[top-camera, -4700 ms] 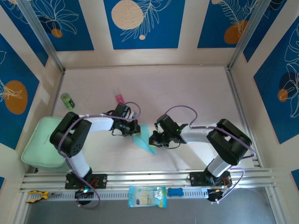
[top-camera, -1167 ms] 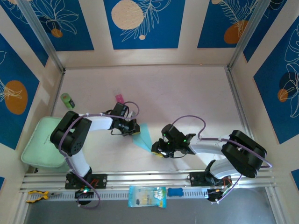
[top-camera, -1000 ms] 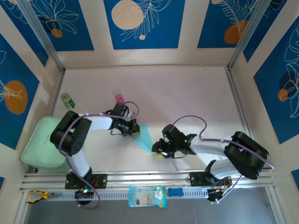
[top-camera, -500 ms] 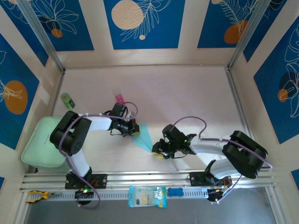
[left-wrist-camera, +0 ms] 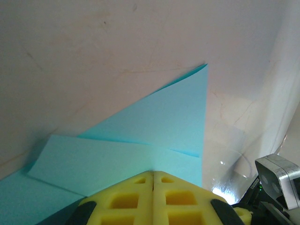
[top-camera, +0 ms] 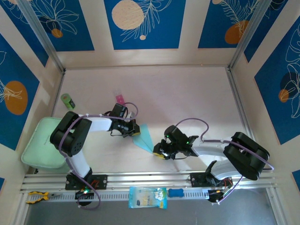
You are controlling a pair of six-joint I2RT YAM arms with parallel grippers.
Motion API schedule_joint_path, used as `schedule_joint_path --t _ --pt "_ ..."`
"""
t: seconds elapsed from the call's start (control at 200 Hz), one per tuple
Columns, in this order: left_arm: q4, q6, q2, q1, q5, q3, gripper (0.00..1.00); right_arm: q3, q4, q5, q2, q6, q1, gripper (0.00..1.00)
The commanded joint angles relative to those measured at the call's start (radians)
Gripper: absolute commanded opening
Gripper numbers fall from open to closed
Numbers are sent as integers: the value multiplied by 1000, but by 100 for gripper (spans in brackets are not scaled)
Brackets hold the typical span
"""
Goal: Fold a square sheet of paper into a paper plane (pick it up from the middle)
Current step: Turn over the paper at the center of the table.
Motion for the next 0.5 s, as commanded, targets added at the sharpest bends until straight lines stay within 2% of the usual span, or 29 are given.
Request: schedule_joint_path --t 0.0,0.495 --pt "-29 -10 14 8 -12 -16 1 -20 77 20 -10 -4 -9 31" --pt "-27 -15 12 10 -5 -13 1 6 141 -39 46 -40 -41 32"
